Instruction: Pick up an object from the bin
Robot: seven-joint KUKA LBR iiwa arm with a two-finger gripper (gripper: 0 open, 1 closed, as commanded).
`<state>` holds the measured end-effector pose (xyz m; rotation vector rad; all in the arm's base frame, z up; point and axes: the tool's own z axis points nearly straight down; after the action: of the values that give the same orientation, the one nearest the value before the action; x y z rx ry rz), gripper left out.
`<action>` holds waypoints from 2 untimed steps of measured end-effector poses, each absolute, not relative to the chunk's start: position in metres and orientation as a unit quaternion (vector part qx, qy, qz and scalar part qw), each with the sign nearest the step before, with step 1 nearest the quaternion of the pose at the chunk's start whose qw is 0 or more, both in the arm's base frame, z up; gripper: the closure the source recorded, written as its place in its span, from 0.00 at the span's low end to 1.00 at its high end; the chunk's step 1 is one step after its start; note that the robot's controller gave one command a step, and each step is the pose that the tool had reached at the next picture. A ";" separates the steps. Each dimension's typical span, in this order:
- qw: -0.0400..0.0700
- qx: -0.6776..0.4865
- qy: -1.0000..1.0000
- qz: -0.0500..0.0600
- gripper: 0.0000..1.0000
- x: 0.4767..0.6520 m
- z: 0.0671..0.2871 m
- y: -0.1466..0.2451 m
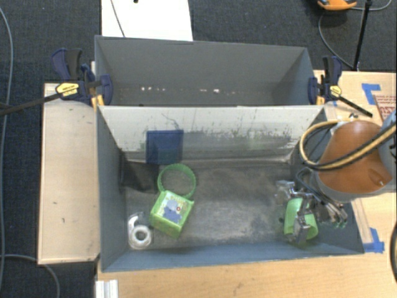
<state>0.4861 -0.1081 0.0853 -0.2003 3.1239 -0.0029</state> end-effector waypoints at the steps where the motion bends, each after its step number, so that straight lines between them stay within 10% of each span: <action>1: 0.003 -0.138 0.990 0.001 0.00 0.489 0.068 -0.111; 2: 0.007 -0.190 0.982 0.001 0.00 0.487 0.071 -0.126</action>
Offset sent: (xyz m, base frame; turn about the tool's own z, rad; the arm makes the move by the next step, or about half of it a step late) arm -0.0036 -0.0275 -0.0153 -0.2768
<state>0.4867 -0.1256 0.0710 -0.5945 3.0712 0.0016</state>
